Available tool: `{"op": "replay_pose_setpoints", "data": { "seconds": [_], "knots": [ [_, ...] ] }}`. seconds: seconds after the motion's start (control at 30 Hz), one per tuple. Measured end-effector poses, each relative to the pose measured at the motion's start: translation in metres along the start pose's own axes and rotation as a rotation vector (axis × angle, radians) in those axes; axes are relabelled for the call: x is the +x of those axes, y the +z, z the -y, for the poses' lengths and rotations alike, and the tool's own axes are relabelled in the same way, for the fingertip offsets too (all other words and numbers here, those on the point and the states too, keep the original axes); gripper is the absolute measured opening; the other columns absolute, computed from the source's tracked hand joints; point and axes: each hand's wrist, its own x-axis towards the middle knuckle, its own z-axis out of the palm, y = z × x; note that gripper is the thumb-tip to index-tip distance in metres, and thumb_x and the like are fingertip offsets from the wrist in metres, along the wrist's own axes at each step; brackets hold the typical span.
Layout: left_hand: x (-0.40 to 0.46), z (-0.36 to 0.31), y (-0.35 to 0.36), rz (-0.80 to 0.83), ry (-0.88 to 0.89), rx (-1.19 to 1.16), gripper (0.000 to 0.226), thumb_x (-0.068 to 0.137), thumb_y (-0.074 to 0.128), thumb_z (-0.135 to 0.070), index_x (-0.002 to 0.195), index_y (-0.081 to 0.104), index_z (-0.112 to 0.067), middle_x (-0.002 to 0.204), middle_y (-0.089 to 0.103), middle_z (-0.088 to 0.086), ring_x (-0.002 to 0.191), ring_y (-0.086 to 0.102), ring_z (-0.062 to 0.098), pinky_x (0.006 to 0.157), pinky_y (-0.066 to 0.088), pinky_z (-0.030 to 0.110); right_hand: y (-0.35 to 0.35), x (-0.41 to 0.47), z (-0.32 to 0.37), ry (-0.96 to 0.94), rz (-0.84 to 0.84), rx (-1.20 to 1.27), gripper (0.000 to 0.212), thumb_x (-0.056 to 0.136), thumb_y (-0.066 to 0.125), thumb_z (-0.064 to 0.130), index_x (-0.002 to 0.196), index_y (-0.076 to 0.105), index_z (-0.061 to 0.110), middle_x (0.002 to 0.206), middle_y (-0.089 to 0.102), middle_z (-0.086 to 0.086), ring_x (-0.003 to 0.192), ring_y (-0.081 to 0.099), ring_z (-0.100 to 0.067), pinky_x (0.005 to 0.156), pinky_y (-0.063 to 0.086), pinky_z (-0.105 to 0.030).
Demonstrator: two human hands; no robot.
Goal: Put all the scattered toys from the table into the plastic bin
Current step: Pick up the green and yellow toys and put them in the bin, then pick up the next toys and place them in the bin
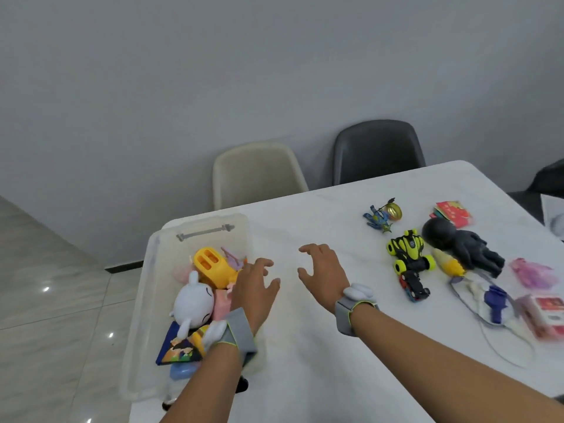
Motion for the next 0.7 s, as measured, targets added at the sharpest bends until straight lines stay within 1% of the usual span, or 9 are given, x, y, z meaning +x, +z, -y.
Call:
{"op": "replay_pose_setpoints", "data": {
  "seconds": [0.07,0.1,0.17,0.27,0.37,0.43,0.5,0.57,0.7],
  "knots": [
    [0.008,-0.015,0.01,-0.057,0.01,0.078,0.031,0.085,0.068,-0.031,0.114,0.058,-0.034,0.103,0.06,-0.007,0.102,0.054,0.019,0.083,0.05,0.038,-0.016,0.002,-0.028,0.034,-0.003,-0.016,0.04,0.09,0.06,0.032,0.129,0.049,0.029,0.126,0.049,0.004,0.117,0.046,-0.016,0.085,0.045,-0.028],
    [0.014,-0.027,0.02,-0.048,0.012,0.058,0.031,0.086,0.068,-0.031,0.114,0.057,-0.035,0.103,0.058,-0.007,0.101,0.055,0.019,0.082,0.051,0.038,-0.027,0.003,-0.047,0.064,-0.01,-0.019,0.04,0.09,0.06,0.032,0.129,0.049,0.029,0.126,0.049,0.003,0.116,0.046,-0.017,0.085,0.045,-0.028],
    [0.02,-0.045,0.035,0.043,-0.002,-0.038,0.032,0.088,0.067,-0.032,0.116,0.053,-0.039,0.104,0.054,-0.01,0.099,0.059,0.015,0.082,0.053,0.036,-0.04,0.003,-0.079,0.119,-0.017,-0.025,0.04,0.09,0.06,0.031,0.129,0.05,0.028,0.125,0.049,0.002,0.116,0.047,-0.018,0.085,0.046,-0.029],
    [0.028,-0.074,0.07,0.207,0.043,-0.02,0.038,0.087,0.067,-0.041,0.119,0.046,-0.047,0.108,0.049,-0.014,0.099,0.058,0.009,0.082,0.054,0.034,-0.058,0.002,-0.131,0.227,-0.023,-0.036,0.039,0.09,0.061,0.031,0.128,0.051,0.027,0.125,0.048,0.0,0.115,0.048,-0.021,0.085,0.046,-0.032],
    [0.03,-0.1,0.098,0.29,0.063,-0.022,0.042,0.087,0.066,-0.046,0.123,0.045,-0.047,0.111,0.048,-0.014,0.102,0.057,0.009,0.086,0.054,0.035,-0.068,-0.003,-0.171,0.307,-0.021,-0.08,0.041,0.089,0.061,0.031,0.128,0.05,0.027,0.126,0.047,-0.002,0.116,0.047,-0.022,0.086,0.046,-0.033],
    [0.032,-0.121,0.125,0.331,0.061,-0.026,0.041,0.087,0.065,-0.048,0.123,0.045,-0.047,0.112,0.048,-0.014,0.102,0.058,0.008,0.086,0.054,0.035,-0.077,-0.008,-0.202,0.376,-0.02,-0.106,0.043,0.088,0.062,0.034,0.129,0.049,0.027,0.125,0.045,-0.002,0.115,0.046,-0.023,0.082,0.047,-0.034],
    [0.037,-0.148,0.15,0.378,0.053,-0.029,0.041,0.087,0.064,-0.049,0.124,0.044,-0.046,0.114,0.05,-0.013,0.102,0.058,0.009,0.086,0.054,0.035,-0.083,-0.012,-0.233,0.423,0.016,-0.141,0.045,0.087,0.063,0.036,0.128,0.048,0.025,0.122,0.044,-0.002,0.113,0.046,-0.025,0.078,0.049,-0.035],
    [0.045,-0.172,0.175,0.405,0.067,-0.023,0.045,0.087,0.064,-0.049,0.127,0.043,-0.045,0.117,0.05,-0.011,0.105,0.058,0.009,0.086,0.053,0.034,-0.087,-0.015,-0.258,0.453,0.055,-0.178,0.044,0.087,0.062,0.04,0.125,0.047,0.025,0.121,0.043,-0.004,0.111,0.046,-0.028,0.078,0.049,-0.037],
    [0.066,-0.219,0.224,0.543,0.137,0.028,0.061,0.086,0.065,-0.049,0.138,0.034,-0.046,0.124,0.044,-0.002,0.11,0.056,0.019,0.09,0.051,0.036,-0.085,-0.016,-0.292,0.517,0.132,-0.203,0.054,0.085,0.062,0.046,0.129,0.039,0.027,0.125,0.041,-0.005,0.113,0.045,-0.03,0.083,0.05,-0.042]
  ]
}}
